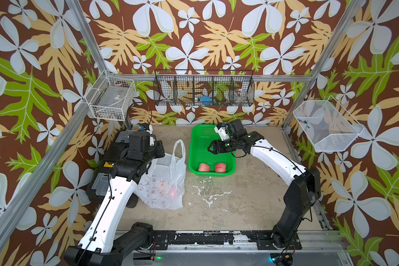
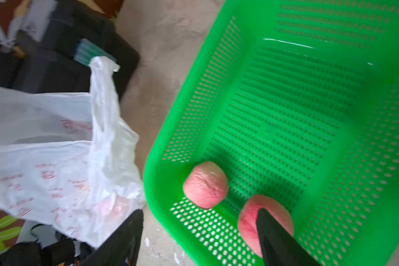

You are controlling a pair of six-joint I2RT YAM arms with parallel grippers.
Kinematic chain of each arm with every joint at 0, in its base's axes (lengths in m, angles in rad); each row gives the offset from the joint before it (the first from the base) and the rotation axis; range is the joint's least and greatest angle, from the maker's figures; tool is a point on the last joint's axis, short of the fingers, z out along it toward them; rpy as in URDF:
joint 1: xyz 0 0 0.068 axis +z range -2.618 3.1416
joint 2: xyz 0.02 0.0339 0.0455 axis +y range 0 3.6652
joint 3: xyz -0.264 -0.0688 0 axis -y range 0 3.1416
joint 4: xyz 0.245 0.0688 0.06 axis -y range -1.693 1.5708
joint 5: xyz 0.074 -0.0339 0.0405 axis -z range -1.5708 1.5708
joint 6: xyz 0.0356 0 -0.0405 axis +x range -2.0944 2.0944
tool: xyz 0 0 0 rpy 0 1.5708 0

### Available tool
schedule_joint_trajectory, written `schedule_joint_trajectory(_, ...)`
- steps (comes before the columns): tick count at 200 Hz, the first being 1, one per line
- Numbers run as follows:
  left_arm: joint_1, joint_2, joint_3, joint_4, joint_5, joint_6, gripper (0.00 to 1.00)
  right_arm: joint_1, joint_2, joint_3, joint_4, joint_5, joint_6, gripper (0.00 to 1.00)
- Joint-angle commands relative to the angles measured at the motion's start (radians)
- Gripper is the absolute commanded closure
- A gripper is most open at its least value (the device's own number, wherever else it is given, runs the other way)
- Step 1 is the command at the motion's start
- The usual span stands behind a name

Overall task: Place the peach into a plastic bag & tie a knot
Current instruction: Pick up the peach from the basket.

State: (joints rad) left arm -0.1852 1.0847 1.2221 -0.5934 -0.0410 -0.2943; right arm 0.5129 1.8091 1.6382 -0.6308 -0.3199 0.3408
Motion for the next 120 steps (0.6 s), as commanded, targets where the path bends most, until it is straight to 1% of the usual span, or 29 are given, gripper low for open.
schedule_joint_trajectory(1, 0.003, -0.014, 0.005, 0.032, 0.020, -0.012, 1.00, 0.012, 0.058, 0.015, -0.033, 0.078, -0.016, 0.23)
schedule_joint_trajectory(24, 0.002, -0.027, 0.017, 0.053, 0.078, -0.012, 1.00, 0.070, 0.158, 0.034, -0.066, 0.146, -0.048, 0.22)
schedule_joint_trajectory(63, 0.001, -0.039, 0.026, 0.076, 0.153, -0.021, 1.00, 0.139, 0.262, 0.047, -0.067, 0.176, -0.061, 0.19)
schedule_joint_trajectory(95, 0.001, -0.032, 0.027, 0.093, 0.190, -0.032, 1.00, 0.159, 0.340, 0.056, -0.064, 0.179, -0.071, 0.18)
schedule_joint_trajectory(120, 0.001, -0.024, 0.039, 0.096, 0.206, -0.036, 1.00, 0.156, 0.398, 0.093, -0.067, 0.185, -0.070, 0.22)
